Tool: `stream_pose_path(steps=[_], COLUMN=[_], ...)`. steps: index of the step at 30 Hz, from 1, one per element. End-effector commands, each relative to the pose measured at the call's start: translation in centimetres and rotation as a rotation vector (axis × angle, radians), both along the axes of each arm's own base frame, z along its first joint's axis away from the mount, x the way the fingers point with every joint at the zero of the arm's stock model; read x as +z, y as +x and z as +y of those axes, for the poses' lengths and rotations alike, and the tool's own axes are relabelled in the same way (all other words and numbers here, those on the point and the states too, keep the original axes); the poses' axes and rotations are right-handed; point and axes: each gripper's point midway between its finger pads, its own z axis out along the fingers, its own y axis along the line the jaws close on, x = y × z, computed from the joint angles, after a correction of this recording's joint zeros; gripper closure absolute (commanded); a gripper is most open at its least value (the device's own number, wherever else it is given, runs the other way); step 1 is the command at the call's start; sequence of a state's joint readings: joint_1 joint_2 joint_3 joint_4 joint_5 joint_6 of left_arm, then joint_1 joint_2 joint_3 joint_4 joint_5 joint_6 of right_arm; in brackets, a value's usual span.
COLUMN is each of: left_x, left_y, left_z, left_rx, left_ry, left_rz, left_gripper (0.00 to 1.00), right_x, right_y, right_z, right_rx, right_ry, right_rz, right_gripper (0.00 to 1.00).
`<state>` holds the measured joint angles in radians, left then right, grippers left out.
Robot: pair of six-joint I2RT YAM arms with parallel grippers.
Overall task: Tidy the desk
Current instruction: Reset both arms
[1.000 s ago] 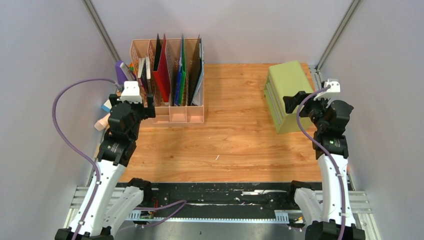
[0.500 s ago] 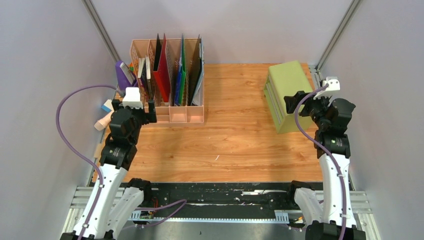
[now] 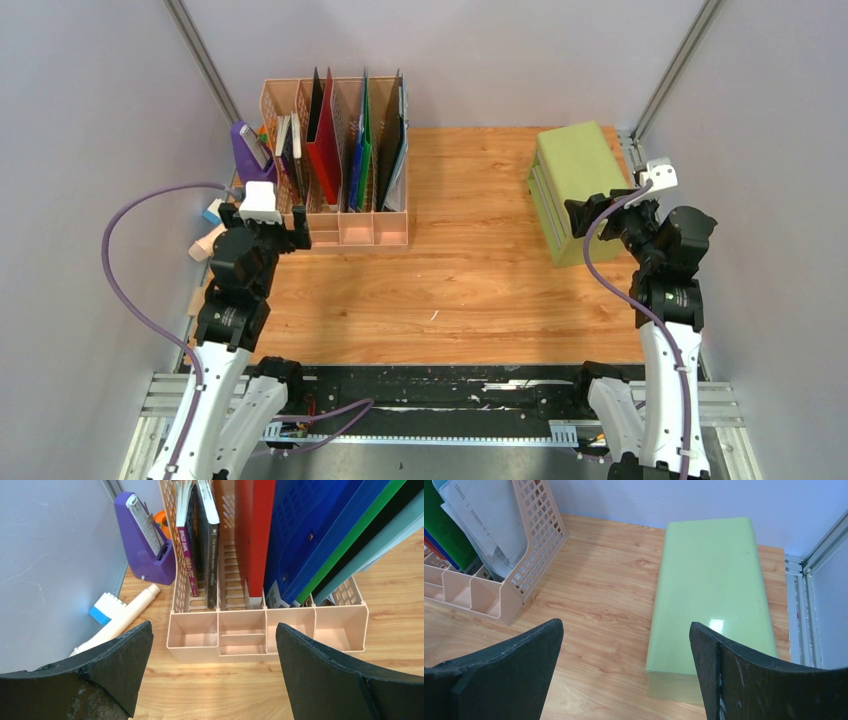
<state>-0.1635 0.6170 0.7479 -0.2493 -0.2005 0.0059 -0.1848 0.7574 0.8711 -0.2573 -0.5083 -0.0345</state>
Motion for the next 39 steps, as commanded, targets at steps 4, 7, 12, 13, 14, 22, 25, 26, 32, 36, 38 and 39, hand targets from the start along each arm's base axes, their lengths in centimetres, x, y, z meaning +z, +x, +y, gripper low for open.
stream_pose_path(steps=[4,7,12,13,14,22,25,26,32,36,38,39], left_x=[2.0,1.7,1.3,1.3,1.3,1.0,0.8,0.7,0.4,0.2,0.2,0.1], left_y=[-0.6,-0.7,-0.7,-0.7,-0.6,-0.7,-0.5,-0.5,-0.4,-0.4,-0.4,-0.3], left_z=[0.1,0.0,-0.5,-0.5,-0.4,-0.6,-0.6,-0.7,-0.7,-0.9,-0.9,-0.9], left_rx=[-0.018,-0.03,-0.054,-0.054,-0.053,-0.064,-0.063,-0.07,-0.072,-0.084,-0.085,-0.083], left_ry=[0.008,0.0,-0.003,-0.001,0.001,0.006,0.006,0.005,0.011,0.014,0.015,0.016], left_rz=[-0.085,-0.079,-0.075,-0.074,-0.074,-0.073,-0.065,-0.062,-0.058,-0.056,-0.054,-0.053], left_gripper=[0.0,0.0,0.0,0.0,0.0,0.0,0.0,0.0,0.0,0.0,0.0,0.0], right_x=[1.7,1.5,1.5,1.5,1.4,1.4,1.3,1.3,1.2,1.2,1.1,1.0], right_y=[-0.9,-0.8,-1.0,-1.0,-1.0,-1.3,-1.2,-1.3,-1.3,-1.4,-1.3,-1.2], right_z=[0.6,0.5,0.6,0.6,0.6,1.0,1.0,1.0,1.1,1.3,1.3,1.3], right_rx=[0.046,0.046,0.056,0.058,0.06,0.083,0.083,0.084,0.09,0.103,0.103,0.103], right_ry=[-0.049,-0.052,-0.055,-0.054,-0.055,-0.058,-0.059,-0.06,-0.06,-0.063,-0.063,-0.064], right_rz=[-0.063,-0.059,-0.064,-0.062,-0.061,-0.066,-0.064,-0.065,-0.064,-0.064,-0.061,-0.058], right_gripper=[0.0,0.0,0.0,0.0,0.0,0.0,0.0,0.0,0.0,0.0,0.0,0.0])
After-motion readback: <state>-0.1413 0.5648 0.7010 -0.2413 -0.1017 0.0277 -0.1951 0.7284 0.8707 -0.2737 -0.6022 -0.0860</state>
